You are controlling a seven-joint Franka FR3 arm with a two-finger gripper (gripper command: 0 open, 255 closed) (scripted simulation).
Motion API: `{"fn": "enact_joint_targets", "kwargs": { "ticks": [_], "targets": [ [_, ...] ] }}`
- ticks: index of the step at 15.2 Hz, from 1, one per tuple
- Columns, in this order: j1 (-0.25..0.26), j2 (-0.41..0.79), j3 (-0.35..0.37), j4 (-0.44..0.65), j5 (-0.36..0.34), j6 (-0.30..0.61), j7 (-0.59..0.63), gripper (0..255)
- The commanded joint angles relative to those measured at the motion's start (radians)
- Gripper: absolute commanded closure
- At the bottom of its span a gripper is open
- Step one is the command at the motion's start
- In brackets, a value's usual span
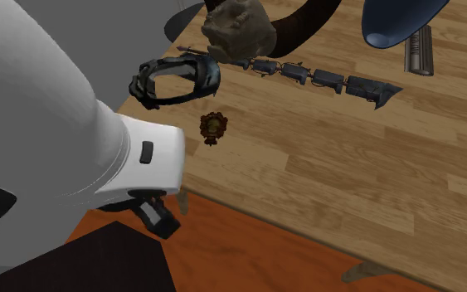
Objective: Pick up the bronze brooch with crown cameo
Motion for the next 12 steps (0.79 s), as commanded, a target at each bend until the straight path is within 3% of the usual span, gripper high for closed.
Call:
{"fn": "enact_joint_targets", "kwargs": {
  "ticks": [1, 12],
  "targets": [
    [0.013, 0.074, 0.013, 0.05, -0.003, 0.027, -0.019, 0],
    [0.075, 0.482, 0.08, 0.421, -0.061, 0.075, -0.109, 0]
  ]
}}
